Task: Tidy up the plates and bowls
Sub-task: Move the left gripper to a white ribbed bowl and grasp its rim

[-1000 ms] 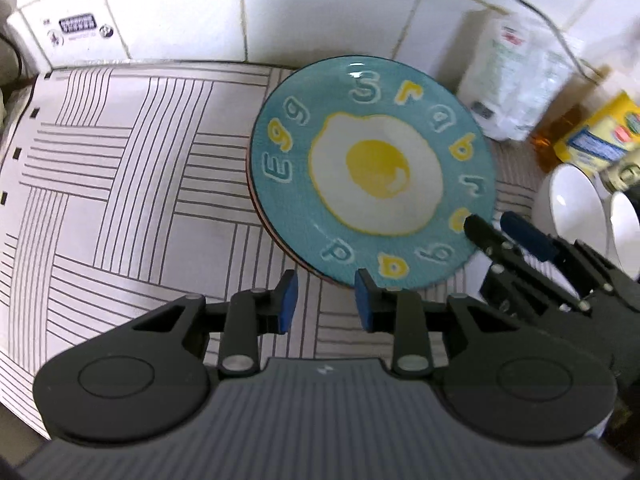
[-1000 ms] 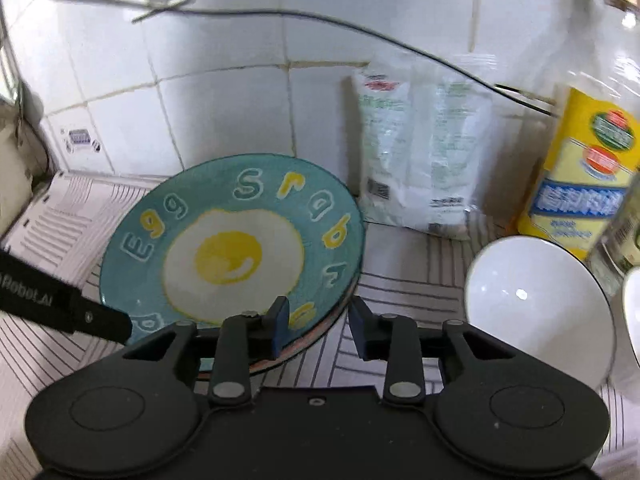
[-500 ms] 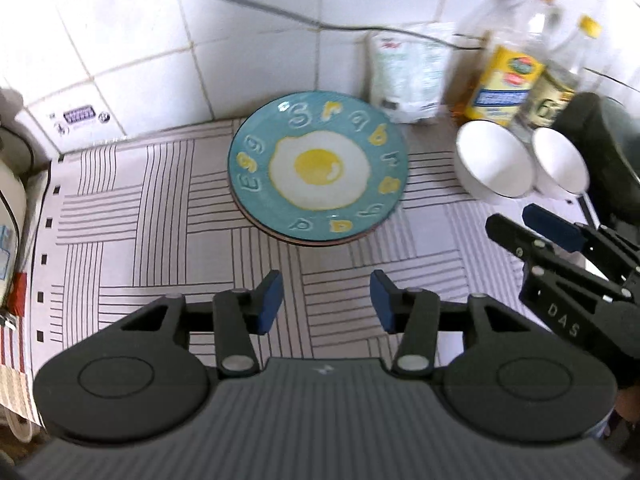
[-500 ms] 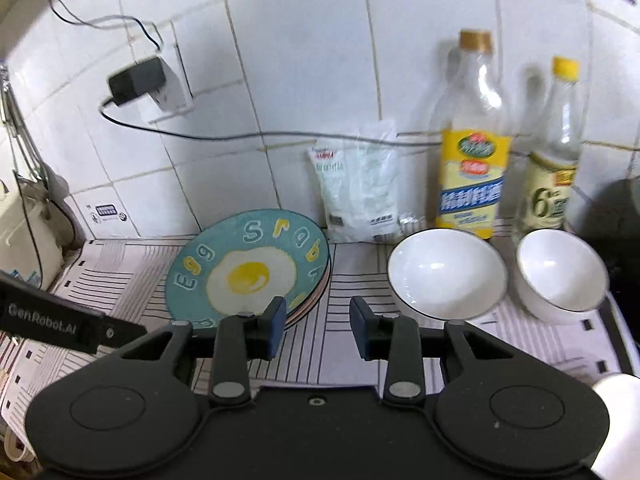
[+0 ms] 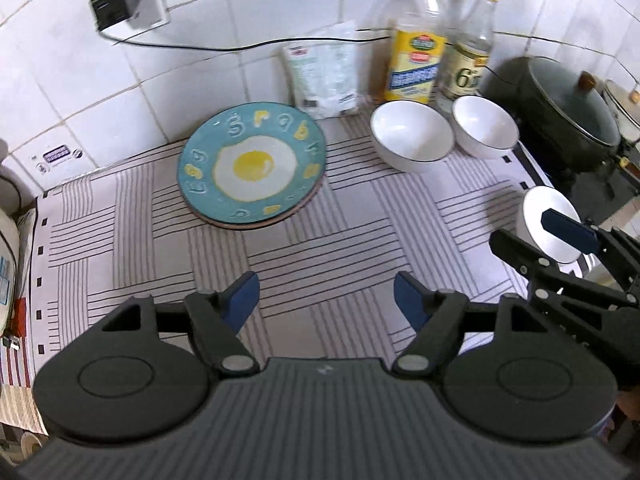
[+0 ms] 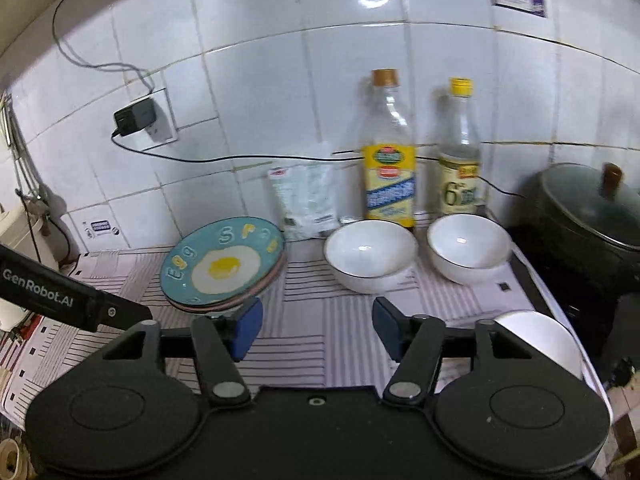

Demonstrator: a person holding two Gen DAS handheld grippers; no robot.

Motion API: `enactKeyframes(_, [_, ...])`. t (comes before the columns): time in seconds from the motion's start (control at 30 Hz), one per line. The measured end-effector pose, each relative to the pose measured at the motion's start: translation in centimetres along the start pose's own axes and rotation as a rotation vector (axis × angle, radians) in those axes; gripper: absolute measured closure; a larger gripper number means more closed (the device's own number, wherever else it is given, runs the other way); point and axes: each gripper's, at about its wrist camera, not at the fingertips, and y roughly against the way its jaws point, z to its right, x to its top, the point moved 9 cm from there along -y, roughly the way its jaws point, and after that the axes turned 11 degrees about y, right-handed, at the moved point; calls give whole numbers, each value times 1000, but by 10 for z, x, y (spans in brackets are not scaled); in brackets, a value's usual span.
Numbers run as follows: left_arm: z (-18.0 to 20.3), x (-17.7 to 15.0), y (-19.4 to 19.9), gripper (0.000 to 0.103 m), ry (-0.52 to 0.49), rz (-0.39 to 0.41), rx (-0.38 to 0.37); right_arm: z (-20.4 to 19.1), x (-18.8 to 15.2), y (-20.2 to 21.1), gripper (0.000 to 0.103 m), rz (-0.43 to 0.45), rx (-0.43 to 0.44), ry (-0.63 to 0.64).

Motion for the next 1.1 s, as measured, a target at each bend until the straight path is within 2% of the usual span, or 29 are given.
enactKeyframes(0.17, [29, -2, -1, 14, -54, 6, -8, 30, -17, 14, 28, 5, -44, -19])
enactKeyframes(0.23, [41, 0, -5, 12, -61, 5, -12, 43, -23, 16, 21, 0, -57, -5])
enactKeyframes(0.27, [46, 1, -8, 12, -60, 0, -14, 50, -27, 16, 12, -6, -65, 1])
enactKeyframes(0.3, [53, 1, -11, 11, -59, -7, -18, 56, -30, 17, 10, -8, -75, 5])
enactKeyframes(0.5, [98, -2, -31, 11, -55, -22, -77, 96, -55, 18, 9, -45, -140, 47])
enactKeyframes(0.73, [147, -11, -61, 11, -79, -56, -136, 137, -88, 11, 9, -53, -146, 32])
enactKeyframes(0.8, [161, -12, -68, 11, -79, -63, -172, 146, -97, 7, 9, -55, -128, 11])
enactKeyframes(0.9, [176, -14, -80, 11, -88, -68, -183, 157, -112, 0, 8, -78, -70, -63])
enactKeyframes(1.1, [198, -17, -118, 12, -101, -104, -198, 164, -132, -20, 8, -141, -45, -53])
